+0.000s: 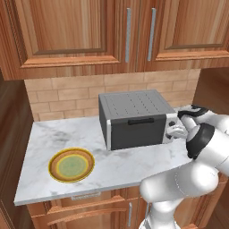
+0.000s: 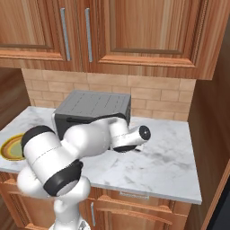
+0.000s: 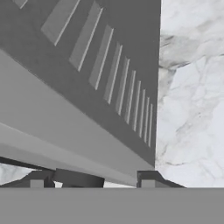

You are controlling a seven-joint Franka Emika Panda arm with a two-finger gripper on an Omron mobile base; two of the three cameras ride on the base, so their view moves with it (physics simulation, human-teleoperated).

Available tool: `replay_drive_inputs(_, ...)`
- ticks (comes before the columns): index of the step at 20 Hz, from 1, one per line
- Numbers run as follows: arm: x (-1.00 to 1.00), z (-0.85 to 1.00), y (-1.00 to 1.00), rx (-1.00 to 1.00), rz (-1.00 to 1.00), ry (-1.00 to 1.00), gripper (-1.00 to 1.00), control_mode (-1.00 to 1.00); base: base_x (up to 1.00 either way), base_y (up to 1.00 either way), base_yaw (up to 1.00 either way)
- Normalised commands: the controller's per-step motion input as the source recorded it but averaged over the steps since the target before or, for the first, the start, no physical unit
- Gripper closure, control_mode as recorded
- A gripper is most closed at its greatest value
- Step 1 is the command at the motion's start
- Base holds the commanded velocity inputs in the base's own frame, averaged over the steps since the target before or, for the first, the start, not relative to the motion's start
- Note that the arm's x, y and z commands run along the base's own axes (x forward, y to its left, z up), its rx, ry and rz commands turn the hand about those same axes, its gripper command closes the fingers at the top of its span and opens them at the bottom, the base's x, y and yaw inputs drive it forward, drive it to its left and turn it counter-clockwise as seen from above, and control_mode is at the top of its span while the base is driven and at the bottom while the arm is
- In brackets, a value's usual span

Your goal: Pick up the bagel from the plate, place it on the toaster oven rack, close the door, and set the timer.

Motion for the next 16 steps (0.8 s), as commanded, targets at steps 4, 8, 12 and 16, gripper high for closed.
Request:
replay_drive_inputs(4,0.0,0.0,-0.84,0.14,0.0,0.0,1.0,-1.0,0.0,0.0,0.0)
replay_drive_inputs(8,0.0,0.0,-0.81,0.13,0.0,0.0,1.0,-1.0,0.0,0.0,0.0)
replay_drive_inputs(12,-0.01,0.0,-0.77,0.13,0.0,0.0,1.0,-1.0,0.0,0.0,0.0)
replay_drive_inputs(16,0.0,0.0,-0.75,0.12,0.0,0.0,1.0,-1.0,0.0,0.0,0.0)
